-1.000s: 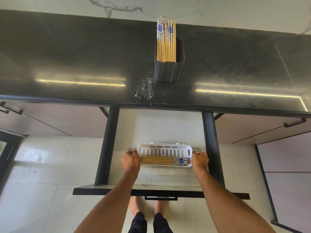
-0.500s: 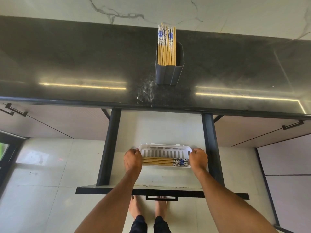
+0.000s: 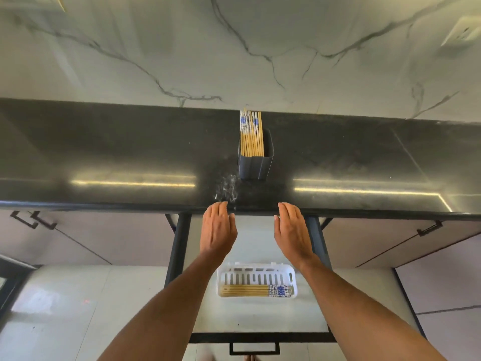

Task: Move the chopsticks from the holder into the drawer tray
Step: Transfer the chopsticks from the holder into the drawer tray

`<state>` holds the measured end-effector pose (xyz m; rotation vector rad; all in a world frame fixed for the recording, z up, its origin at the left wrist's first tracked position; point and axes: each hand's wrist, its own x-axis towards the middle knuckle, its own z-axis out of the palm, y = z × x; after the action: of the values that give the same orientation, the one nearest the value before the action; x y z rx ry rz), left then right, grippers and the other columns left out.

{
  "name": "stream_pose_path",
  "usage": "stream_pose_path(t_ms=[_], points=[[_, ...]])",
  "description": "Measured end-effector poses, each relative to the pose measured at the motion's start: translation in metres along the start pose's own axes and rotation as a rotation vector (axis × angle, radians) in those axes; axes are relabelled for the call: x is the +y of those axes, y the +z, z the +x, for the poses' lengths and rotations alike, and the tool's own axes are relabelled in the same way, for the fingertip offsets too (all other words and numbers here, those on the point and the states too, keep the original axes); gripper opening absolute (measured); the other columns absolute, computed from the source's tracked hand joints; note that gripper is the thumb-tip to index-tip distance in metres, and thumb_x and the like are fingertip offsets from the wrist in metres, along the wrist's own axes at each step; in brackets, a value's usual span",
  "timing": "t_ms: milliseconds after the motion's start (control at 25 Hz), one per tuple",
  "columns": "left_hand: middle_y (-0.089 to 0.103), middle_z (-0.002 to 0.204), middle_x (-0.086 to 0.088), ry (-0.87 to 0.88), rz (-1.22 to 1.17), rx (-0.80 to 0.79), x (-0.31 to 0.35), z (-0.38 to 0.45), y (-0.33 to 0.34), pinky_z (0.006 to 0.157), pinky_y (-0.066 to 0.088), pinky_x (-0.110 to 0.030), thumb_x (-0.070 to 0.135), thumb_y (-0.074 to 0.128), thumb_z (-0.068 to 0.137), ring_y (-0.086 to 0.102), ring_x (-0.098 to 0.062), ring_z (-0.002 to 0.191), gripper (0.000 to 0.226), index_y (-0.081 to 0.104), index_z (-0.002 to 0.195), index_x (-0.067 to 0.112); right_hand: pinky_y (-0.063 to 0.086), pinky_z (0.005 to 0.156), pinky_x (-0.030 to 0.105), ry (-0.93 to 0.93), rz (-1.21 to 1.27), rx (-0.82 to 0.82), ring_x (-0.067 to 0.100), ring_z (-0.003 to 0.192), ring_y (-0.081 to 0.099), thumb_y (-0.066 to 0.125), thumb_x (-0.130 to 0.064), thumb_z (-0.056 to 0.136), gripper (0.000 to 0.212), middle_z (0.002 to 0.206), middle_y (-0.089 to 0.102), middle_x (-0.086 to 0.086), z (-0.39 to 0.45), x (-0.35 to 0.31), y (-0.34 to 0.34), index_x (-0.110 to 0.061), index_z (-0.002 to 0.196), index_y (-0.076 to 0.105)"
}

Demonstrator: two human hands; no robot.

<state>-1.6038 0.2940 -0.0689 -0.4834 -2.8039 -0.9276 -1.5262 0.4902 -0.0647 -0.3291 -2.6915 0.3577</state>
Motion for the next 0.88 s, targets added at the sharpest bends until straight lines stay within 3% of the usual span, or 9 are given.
stream_pose_path(t_ms=[120, 240, 440, 640, 760, 880], points=[[0.062, 0.122, -0.007, 0.098, -0.019, 0.111, 0.024, 0.044, -0.026, 0.103, 0.047, -0.035, 0.022, 0.049, 0.102, 0.058, -0.021, 0.111, 0.030, 0.056, 0.129, 0.010, 0.054, 0.103, 0.041, -0.039, -0.017, 0.105, 0.033, 0.116, 0.063, 0.056, -0.014, 0.102, 0.034, 0.124, 0.066, 0.019, 0.042, -0.017, -0.025, 0.004, 0.130, 0.061], [0.062, 0.123, -0.005, 0.148, -0.014, 0.142, 0.047, 0.086, -0.045, 0.103, 0.048, -0.034, 0.023, 0.049, 0.103, 0.058, -0.019, 0.112, 0.030, 0.056, 0.129, 0.011, 0.056, 0.099, 0.039, -0.061, -0.020, 0.173, 0.029, 0.114, 0.062, 0.056, -0.014, 0.102, 0.032, 0.124, 0.065, 0.016, 0.083, -0.033, -0.045, 0.001, 0.130, 0.060], [0.060, 0.110, 0.003, 0.153, -0.102, 0.162, 0.068, 0.140, -0.050, 0.092, 0.051, -0.029, 0.022, 0.047, 0.102, 0.051, -0.008, 0.097, 0.015, 0.056, 0.114, 0.020, 0.057, 0.095, 0.030, -0.097, 0.045, 0.203, 0.020, 0.113, 0.060, 0.059, -0.015, 0.099, 0.030, 0.122, 0.064, 0.009, 0.144, -0.053, -0.055, -0.006, 0.128, 0.059], [0.054, 0.105, 0.011, 0.121, -0.164, 0.143, 0.073, 0.193, -0.035, 0.084, 0.040, -0.021, 0.038, 0.034, 0.100, 0.044, -0.002, 0.092, 0.027, 0.054, 0.110, 0.023, 0.055, 0.095, 0.027, -0.118, 0.094, 0.081, 0.013, 0.117, 0.054, 0.067, -0.029, 0.097, 0.045, 0.130, 0.059, 0.005, 0.206, -0.056, -0.036, -0.012, 0.137, 0.054], [0.052, 0.107, 0.011, 0.048, -0.194, 0.138, 0.072, 0.223, -0.024, 0.087, 0.040, -0.023, 0.029, 0.040, 0.103, 0.041, -0.002, 0.095, 0.022, 0.055, 0.116, 0.020, 0.055, 0.097, 0.027, -0.097, 0.131, 0.025, 0.012, 0.119, 0.053, 0.064, -0.035, 0.100, 0.052, 0.134, 0.058, 0.005, 0.236, -0.055, -0.018, -0.012, 0.144, 0.049], [0.056, 0.122, 0.003, -0.039, -0.244, 0.101, 0.069, 0.256, -0.011, 0.091, 0.037, -0.023, 0.027, 0.041, 0.103, 0.049, -0.009, 0.109, 0.030, 0.053, 0.127, 0.015, 0.054, 0.100, 0.028, -0.070, 0.155, -0.015, 0.014, 0.121, 0.054, 0.056, -0.032, 0.104, 0.049, 0.136, 0.057, 0.006, 0.265, -0.054, 0.002, -0.011, 0.146, 0.046]])
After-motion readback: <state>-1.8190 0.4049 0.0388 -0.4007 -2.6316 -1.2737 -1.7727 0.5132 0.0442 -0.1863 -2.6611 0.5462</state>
